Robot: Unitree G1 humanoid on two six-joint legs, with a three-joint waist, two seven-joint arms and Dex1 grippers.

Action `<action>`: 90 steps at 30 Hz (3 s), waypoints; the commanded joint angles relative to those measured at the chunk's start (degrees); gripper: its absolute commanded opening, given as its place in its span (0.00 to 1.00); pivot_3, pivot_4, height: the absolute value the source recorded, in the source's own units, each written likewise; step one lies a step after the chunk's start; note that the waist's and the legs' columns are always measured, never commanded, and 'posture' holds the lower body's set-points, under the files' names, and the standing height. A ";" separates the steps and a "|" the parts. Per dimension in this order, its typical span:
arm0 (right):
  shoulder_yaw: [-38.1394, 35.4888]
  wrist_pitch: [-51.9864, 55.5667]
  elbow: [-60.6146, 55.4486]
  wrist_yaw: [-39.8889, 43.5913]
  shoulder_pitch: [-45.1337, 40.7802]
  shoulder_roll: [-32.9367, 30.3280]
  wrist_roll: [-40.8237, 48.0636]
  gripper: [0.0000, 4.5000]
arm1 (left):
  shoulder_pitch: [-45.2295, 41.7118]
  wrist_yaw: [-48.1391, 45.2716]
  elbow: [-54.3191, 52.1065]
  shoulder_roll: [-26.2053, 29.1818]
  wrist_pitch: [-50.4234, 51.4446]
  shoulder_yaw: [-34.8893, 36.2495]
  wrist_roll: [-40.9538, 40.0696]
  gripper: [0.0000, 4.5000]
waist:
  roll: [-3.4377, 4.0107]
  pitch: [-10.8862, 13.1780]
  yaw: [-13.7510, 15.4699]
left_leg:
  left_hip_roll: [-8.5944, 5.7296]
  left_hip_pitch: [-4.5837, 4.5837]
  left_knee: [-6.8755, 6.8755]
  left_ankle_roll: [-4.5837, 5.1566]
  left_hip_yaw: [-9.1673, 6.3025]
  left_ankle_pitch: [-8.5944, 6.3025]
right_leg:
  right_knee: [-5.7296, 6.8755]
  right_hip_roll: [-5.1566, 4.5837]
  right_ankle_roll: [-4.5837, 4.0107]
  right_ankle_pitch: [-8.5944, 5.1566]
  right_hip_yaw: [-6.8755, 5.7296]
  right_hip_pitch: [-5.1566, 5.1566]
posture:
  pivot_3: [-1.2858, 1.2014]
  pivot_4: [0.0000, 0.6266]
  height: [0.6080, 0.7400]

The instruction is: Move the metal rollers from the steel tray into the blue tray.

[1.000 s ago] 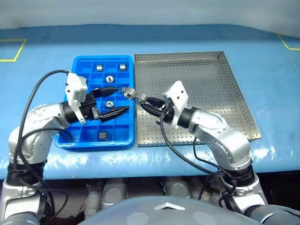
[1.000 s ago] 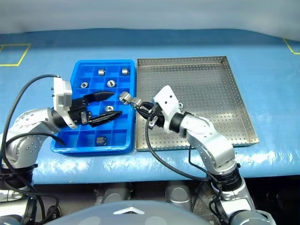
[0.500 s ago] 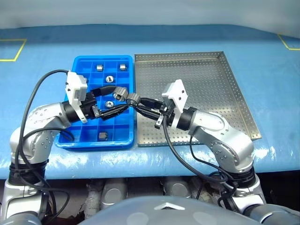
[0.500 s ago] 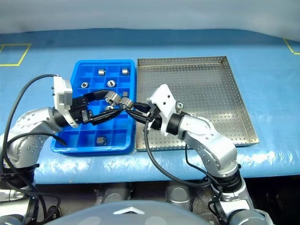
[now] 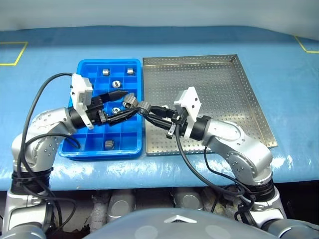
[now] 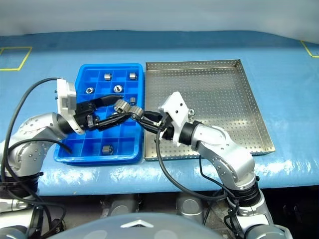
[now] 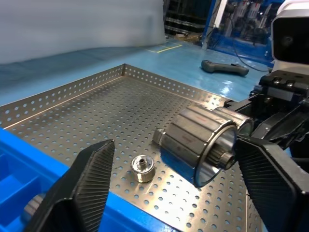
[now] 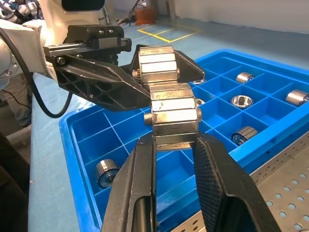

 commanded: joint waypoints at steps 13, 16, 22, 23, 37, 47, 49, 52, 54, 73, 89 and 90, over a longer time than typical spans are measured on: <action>1.09 -0.16 -1.08 0.06 -0.06 0.03 1.76 0.16 | -1.51 2.10 -1.55 -1.32 0.16 3.02 -4.55 0.40 | 0.00 0.00 0.04 | 0.00 0.00 0.00 0.00 0.00 0.00 | 0.00 0.00 0.00 0.00 0.00 0.00 | 0.50 0.24 1.00; 1.16 -0.13 -1.03 -0.15 0.08 0.16 1.72 0.16 | -1.53 2.73 -1.39 -1.95 0.12 3.60 -5.35 0.38 | 0.00 0.00 0.05 | 0.00 0.00 0.00 0.00 0.00 0.00 | 0.00 0.00 0.00 0.00 0.00 0.00 | 0.50 0.24 1.00; 1.38 -0.06 -0.91 -0.33 0.27 0.05 1.44 0.16 | -1.83 4.53 -1.06 -3.05 0.59 4.42 -5.95 0.38 | 0.00 0.00 0.07 | 0.00 0.00 0.00 0.00 0.00 0.00 | 0.00 0.00 0.00 0.00 0.00 0.00 | 0.49 0.24 1.00; 1.41 -0.05 -0.88 -0.38 0.29 -0.02 1.41 0.16 | -1.90 5.19 -0.89 -3.52 0.79 4.83 -6.58 0.38 | 0.00 0.00 0.07 | 0.00 0.00 0.00 0.00 0.00 0.00 | 0.00 0.00 0.00 0.00 0.00 0.00 | 0.49 0.24 1.00; 2.81 0.60 1.66 -3.50 0.86 -2.29 -2.57 0.16 | -3.15 23.45 0.77 -9.83 5.72 12.53 -19.22 0.38 | -0.01 0.00 0.15 | -0.02 0.00 0.03 0.00 -0.01 0.00 | 0.01 -0.01 0.00 0.01 0.02 0.01 | 0.50 0.24 1.00; 4.66 0.34 3.30 -5.75 0.41 -3.52 -7.64 0.16 | -2.71 40.79 -0.42 -18.20 5.50 12.26 -26.61 0.38 | -0.02 -0.01 0.63 | -0.05 -0.01 0.05 0.00 -0.02 0.00 | 0.02 -0.02 -0.02 0.03 0.05 0.03 | 0.50 0.24 1.00; 4.62 0.45 3.40 -5.96 0.51 -3.29 -7.91 0.16 | -2.86 44.38 -0.81 -19.98 5.15 12.25 -27.85 0.38 | -0.02 -0.01 0.68 | -0.07 -0.01 0.05 -0.01 -0.02 0.00 | 0.02 -0.02 -0.03 0.05 0.06 0.03 | 0.50 0.24 1.00; 4.24 0.66 3.73 -6.50 0.54 -2.73 -8.18 0.16 | -3.34 49.62 -0.76 -22.09 4.44 12.61 -29.94 0.38 | -0.02 -0.01 0.70 | -0.07 -0.01 0.06 0.00 -0.02 0.00 | 0.02 -0.02 -0.04 0.05 0.06 0.04 | 0.50 0.24 1.00; 3.99 0.83 4.14 -7.36 0.43 -2.60 -8.77 0.16 | -3.92 54.20 -0.25 -23.22 3.78 13.19 -30.88 0.38 | -0.02 -0.01 0.69 | -0.08 0.00 0.07 -0.01 -0.02 0.00 | 0.02 -0.02 -0.04 0.05 0.07 0.04 | 0.50 0.24 1.00; -3.13 -0.11 12.49 -25.28 -2.37 2.75 -20.25 0.16 | -8.12 86.95 0.36 -27.48 -7.10 19.48 -38.01 0.38 | -0.06 -0.07 1.07 | 0.05 0.06 0.05 -0.08 -0.02 0.05 | -0.03 0.09 -0.35 0.25 0.04 0.05 | 0.51 0.24 1.00; -1.46 2.89 0.16 -14.65 -2.57 2.57 -14.22 0.16 | -3.98 48.91 -6.92 8.41 4.98 8.82 -23.83 0.38 | -0.01 0.05 1.19 | -0.12 -0.20 -0.09 -0.10 -0.15 0.06 | -0.21 0.03 -0.29 0.29 0.01 -0.06 | 0.51 0.24 1.00; -0.35 3.69 -0.79 -13.23 -2.57 2.22 -13.05 0.16 | -2.61 45.58 -7.17 11.18 4.84 8.24 -21.41 0.38 | 0.03 0.08 0.97 | -0.11 -0.19 -0.10 -0.10 -0.15 0.06 | -0.18 0.02 -0.34 0.24 0.00 -0.07 | 0.51 0.24 1.00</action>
